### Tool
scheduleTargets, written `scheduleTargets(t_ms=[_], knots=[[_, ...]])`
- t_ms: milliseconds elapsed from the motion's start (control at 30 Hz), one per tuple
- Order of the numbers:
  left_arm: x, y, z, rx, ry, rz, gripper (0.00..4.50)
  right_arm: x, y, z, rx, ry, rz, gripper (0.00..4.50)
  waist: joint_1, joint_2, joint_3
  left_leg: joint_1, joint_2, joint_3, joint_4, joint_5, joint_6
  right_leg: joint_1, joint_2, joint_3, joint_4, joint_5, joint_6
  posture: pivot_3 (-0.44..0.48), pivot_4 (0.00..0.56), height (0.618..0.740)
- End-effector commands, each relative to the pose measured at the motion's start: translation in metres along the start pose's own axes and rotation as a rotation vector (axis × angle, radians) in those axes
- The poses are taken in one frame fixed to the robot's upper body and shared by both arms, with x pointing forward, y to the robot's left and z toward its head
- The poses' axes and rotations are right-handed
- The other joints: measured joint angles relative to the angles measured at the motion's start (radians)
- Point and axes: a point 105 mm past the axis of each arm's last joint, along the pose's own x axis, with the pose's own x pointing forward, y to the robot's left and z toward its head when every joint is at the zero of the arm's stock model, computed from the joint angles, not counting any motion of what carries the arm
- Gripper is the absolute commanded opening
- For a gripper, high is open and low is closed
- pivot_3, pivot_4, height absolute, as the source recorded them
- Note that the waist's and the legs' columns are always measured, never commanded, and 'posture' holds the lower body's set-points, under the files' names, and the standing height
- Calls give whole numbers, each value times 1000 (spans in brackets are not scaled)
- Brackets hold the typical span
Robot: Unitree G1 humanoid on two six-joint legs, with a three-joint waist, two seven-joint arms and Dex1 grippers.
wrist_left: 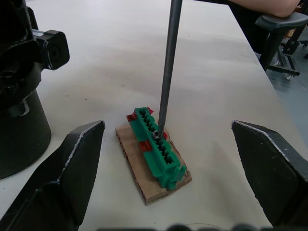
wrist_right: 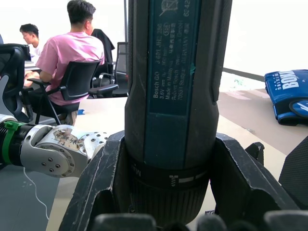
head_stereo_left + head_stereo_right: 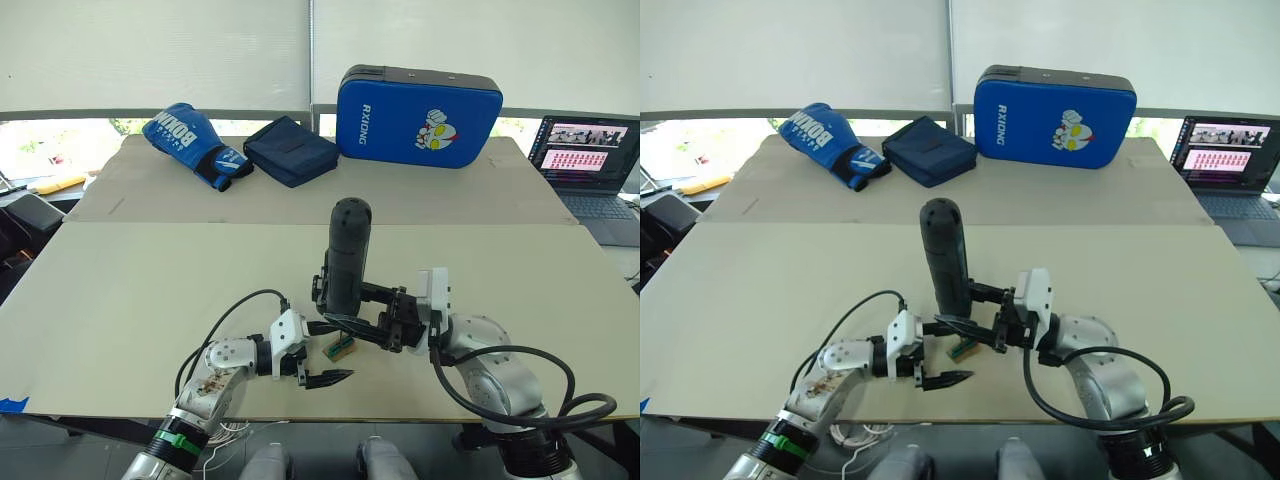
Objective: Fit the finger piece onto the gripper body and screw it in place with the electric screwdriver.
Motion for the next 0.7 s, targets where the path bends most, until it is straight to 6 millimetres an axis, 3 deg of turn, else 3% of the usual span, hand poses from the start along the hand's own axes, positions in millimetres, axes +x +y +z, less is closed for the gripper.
scheduleTargets(t_ms=[33,700], knots=[[-4,-2,-18,-60,48,20,4450,1,-1,10,-45,-35,-1,1922,0,0,0,0,0,0,0,0,0,0,0,0,0,0,0,0,150,740],[-5,-2,-17,-62,48,25,4450,-1,0,0,-40,11,-4,1922,0,0,0,1,0,0,0,0,0,0,0,0,0,0,0,0,150,740]])
